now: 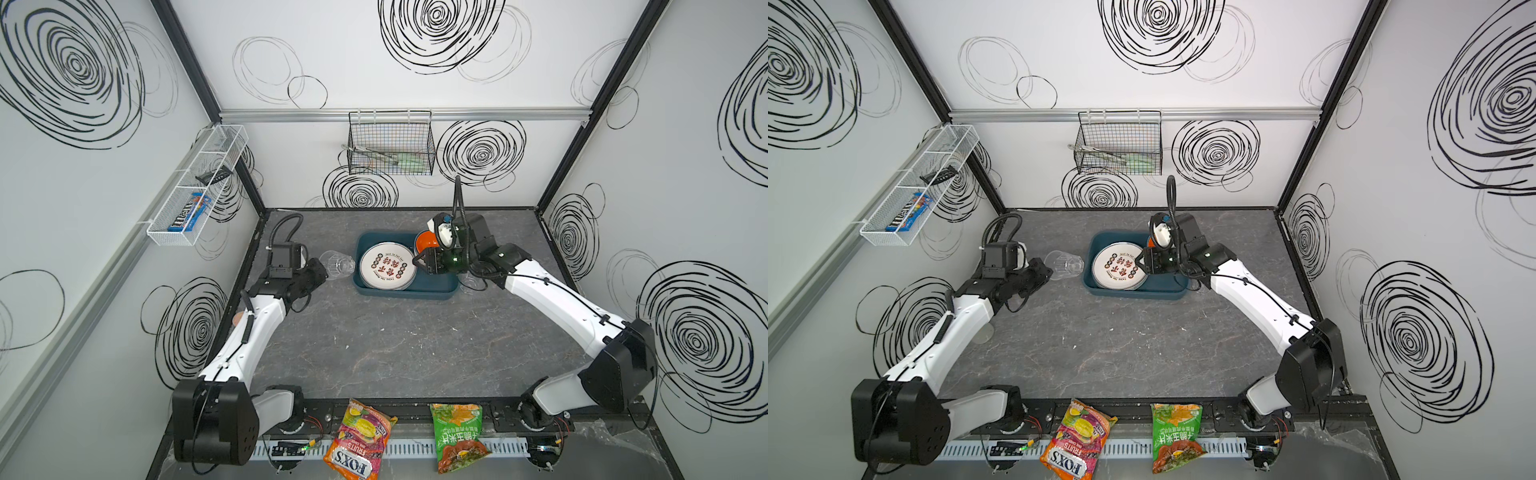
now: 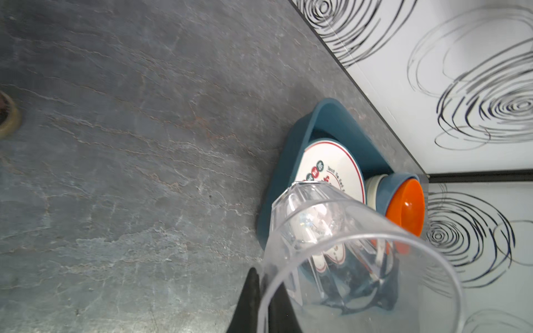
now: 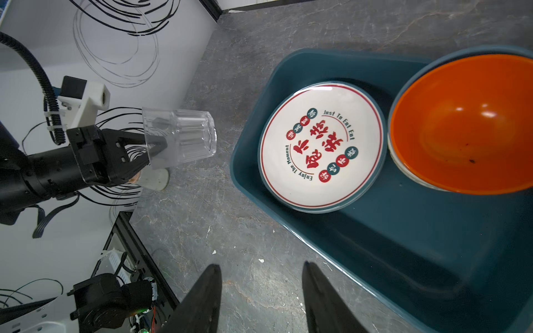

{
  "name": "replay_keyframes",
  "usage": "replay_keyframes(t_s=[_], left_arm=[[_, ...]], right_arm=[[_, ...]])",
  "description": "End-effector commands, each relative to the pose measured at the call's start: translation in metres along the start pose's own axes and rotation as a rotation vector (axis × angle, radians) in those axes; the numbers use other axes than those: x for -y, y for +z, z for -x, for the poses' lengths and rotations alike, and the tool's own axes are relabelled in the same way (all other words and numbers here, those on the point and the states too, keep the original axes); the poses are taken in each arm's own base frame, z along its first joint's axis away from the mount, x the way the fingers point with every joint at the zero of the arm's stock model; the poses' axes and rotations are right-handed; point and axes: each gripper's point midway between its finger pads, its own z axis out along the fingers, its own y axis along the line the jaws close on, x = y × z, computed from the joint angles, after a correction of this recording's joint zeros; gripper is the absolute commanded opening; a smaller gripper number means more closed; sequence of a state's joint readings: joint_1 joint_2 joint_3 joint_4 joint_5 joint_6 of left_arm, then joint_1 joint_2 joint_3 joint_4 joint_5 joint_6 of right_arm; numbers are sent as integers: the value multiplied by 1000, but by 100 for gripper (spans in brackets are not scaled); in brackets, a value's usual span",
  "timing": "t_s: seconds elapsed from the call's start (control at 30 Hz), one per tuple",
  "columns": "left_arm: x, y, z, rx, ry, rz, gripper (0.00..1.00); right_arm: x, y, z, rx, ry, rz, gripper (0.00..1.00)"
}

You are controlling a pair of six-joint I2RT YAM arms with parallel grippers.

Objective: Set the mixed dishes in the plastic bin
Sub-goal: 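Lift the clear cup with the left gripper and carry it toward the right gripper, then close the right gripper on the clear cup held by the left gripper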

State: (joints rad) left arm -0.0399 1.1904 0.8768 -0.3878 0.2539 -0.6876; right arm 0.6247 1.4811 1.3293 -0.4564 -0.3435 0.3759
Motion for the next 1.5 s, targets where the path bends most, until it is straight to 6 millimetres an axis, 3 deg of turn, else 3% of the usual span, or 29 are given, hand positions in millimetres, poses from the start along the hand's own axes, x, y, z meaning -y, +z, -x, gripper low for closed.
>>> replay_keyframes(t_s=[0.0,0.3,0.57,1.03,1.47], left_arm=[[25,-8,-16,-26,67,-76,6],[66,-8,-57,-98,167,-136,8],[85,-3,-82,-141,212,-161,9],[105,-5,-97,-162,249,-190,12],[118,-10,-94,-152,251,-214,13]], right_arm=[[-15,3,-3,-43,-10,11,50],[-51,16,-11,-88,-66,31,50],[-64,31,-23,-132,-94,23,50],[-47,56,-28,-179,-93,-86,48],[-29,65,-39,-218,-107,-181,33]])
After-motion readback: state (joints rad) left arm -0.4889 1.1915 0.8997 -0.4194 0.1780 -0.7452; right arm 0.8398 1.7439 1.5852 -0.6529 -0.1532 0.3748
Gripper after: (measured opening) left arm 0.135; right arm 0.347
